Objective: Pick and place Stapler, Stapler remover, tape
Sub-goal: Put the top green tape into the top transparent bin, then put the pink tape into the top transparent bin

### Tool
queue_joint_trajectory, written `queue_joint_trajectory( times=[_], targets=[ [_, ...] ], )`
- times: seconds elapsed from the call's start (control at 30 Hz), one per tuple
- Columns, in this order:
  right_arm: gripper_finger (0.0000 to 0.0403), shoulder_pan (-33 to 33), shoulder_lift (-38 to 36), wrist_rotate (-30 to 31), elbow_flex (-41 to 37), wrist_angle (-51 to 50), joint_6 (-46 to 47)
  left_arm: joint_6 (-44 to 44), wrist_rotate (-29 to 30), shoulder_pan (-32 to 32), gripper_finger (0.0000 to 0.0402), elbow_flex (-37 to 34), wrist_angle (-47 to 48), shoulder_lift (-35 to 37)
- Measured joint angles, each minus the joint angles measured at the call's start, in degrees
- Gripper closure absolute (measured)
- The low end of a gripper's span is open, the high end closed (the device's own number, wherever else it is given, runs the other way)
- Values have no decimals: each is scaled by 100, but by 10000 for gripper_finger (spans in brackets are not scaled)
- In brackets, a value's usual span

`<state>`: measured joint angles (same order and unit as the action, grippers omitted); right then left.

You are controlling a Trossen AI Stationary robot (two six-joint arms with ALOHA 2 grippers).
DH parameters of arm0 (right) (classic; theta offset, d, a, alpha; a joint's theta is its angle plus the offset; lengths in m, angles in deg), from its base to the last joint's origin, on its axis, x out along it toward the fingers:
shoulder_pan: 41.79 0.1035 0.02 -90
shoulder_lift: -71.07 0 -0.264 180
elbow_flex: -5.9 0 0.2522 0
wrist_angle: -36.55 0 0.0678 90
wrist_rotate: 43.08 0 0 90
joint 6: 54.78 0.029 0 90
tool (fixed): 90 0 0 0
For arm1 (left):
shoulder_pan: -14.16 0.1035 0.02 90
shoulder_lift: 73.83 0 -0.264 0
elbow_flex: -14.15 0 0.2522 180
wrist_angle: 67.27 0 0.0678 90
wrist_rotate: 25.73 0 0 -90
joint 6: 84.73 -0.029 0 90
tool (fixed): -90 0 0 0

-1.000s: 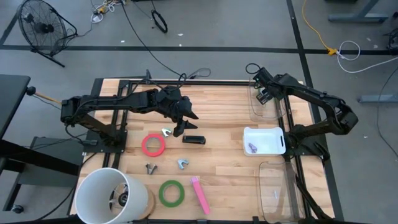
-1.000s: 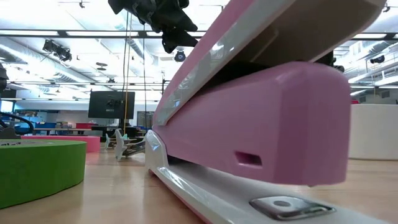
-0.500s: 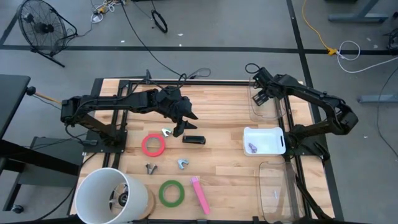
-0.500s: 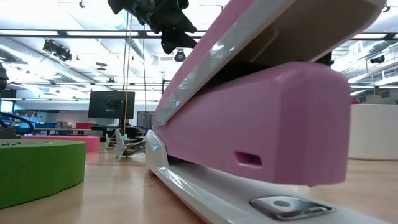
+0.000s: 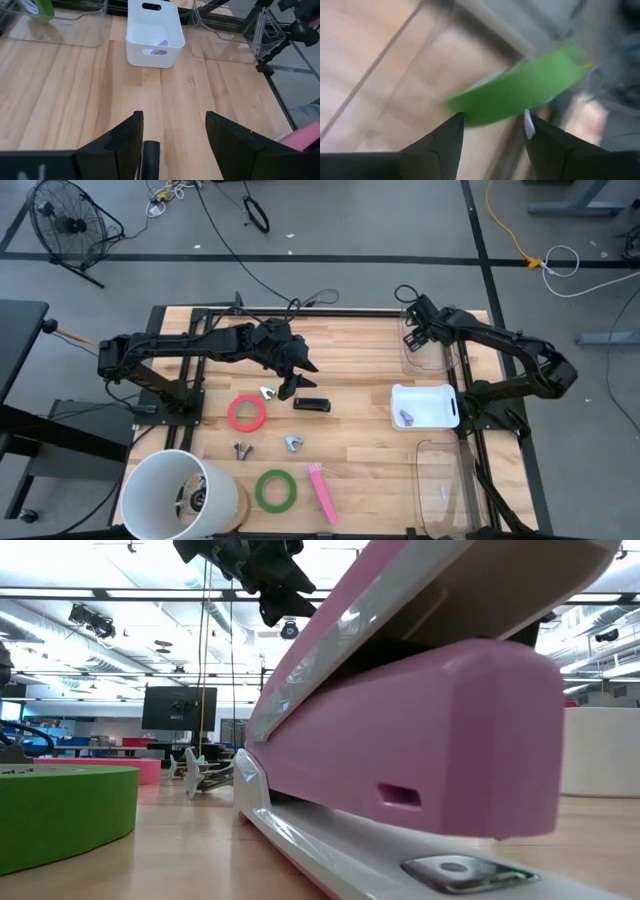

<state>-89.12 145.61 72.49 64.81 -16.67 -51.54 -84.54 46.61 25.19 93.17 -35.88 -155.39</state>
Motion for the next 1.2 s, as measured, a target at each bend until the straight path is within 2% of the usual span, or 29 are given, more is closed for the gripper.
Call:
queue_joint_trajectory(
  times=[0.2,0.4,0.63,0.7,0.77,1.0,1.1,1.2],
  targets=[
    [203,-8,48,-710,9,923,-210,2,7,0,182,0,-10,0],
    [203,-13,-63,-388,5,968,-364,4,102,0,182,0,-11,0],
    [203,-9,-614,-418,8,976,-366,7,270,4,182,2,-13,0],
    [203,3,-823,-840,9,939,-270,65,323,4,182,1,-7,0],
    [203,48,-1035,-1553,11,908,-196,68,450,4,182,5,74,0],
    [203,415,-1663,-3855,11,920,53,106,1559,0,182,9,1237,0],
    [203,740,-1849,-4476,18,1068,149,109,1653,0,182,9,1783,0],
    [203,1193,-1982,-4721,18,1236,323,122,1675,-36,182,9,2441,0]
  ],
)
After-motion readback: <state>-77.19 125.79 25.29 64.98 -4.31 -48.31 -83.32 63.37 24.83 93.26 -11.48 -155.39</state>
